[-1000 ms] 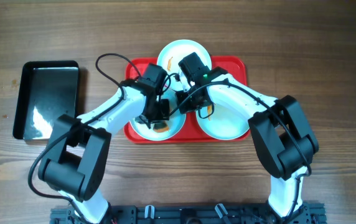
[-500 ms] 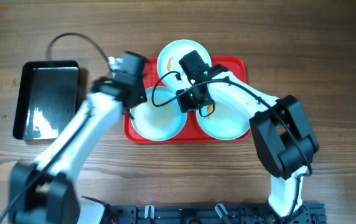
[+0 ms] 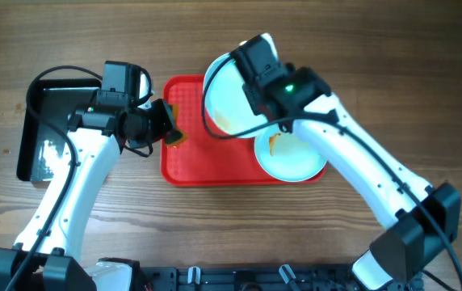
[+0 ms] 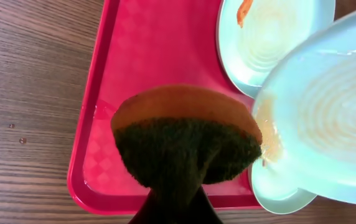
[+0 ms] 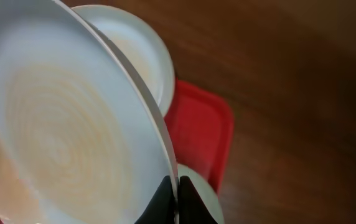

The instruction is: Clean dirty plates on tray and stack at the side

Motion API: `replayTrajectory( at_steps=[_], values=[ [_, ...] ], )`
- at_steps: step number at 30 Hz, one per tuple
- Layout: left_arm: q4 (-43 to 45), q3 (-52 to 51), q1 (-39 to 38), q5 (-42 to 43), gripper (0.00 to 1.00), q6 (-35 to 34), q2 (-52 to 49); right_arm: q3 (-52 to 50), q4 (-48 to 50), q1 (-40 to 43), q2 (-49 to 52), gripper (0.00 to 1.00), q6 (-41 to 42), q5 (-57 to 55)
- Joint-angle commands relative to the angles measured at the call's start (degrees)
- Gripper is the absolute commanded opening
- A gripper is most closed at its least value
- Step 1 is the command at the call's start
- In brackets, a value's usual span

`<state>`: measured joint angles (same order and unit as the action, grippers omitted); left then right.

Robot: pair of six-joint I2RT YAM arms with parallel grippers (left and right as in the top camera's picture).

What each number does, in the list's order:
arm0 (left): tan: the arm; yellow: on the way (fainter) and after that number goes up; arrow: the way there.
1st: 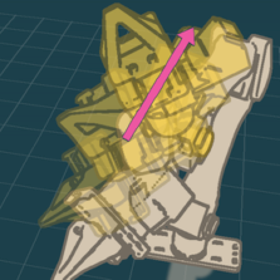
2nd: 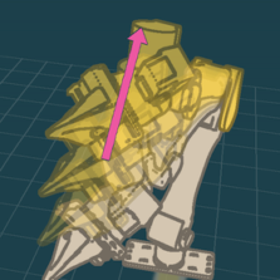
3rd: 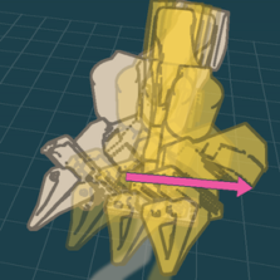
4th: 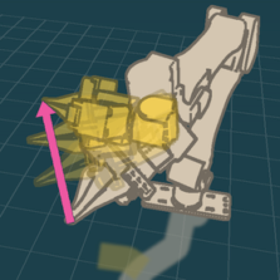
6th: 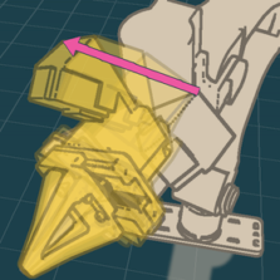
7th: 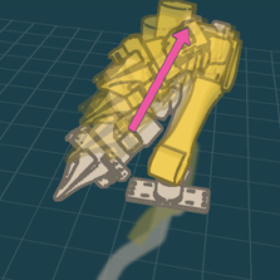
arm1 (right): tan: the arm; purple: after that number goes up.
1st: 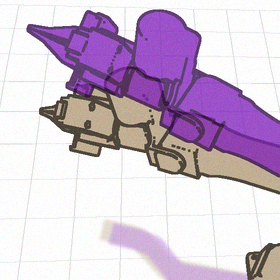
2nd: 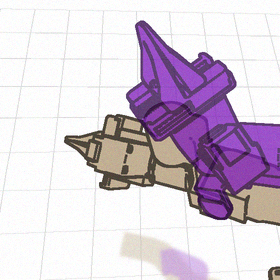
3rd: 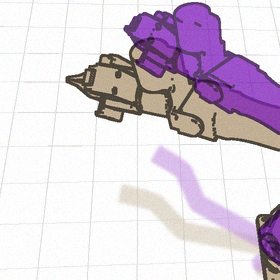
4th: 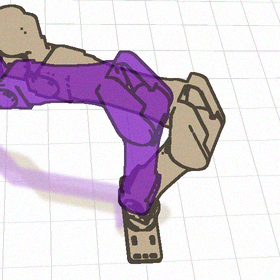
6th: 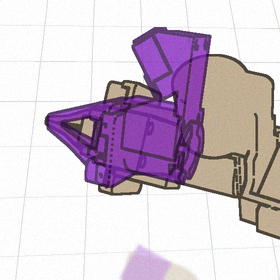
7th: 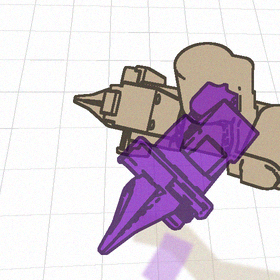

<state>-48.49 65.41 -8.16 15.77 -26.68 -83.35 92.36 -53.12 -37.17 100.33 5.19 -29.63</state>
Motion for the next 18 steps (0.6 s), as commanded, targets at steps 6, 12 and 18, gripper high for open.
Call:
replayTrajectory(
  at_steps=[6,12,18],
  values=[
    [-0.09,0.17,0.39,-0.59,0.04,0.94,0.09,1.49,4.28,-10.58,-1.55,0.04,-8.26,-20.61],
    [-0.24,0.17,0.39,-0.59,0.04,0.94,0.09,1.49,4.90,-11.74,-1.55,0.04,-9.94,-25.99],
    [-0.24,0.17,0.39,-0.59,0.04,0.94,0.09,1.49,5.05,-11.74,-1.55,0.04,-11.02,-27.58]
  ],
)
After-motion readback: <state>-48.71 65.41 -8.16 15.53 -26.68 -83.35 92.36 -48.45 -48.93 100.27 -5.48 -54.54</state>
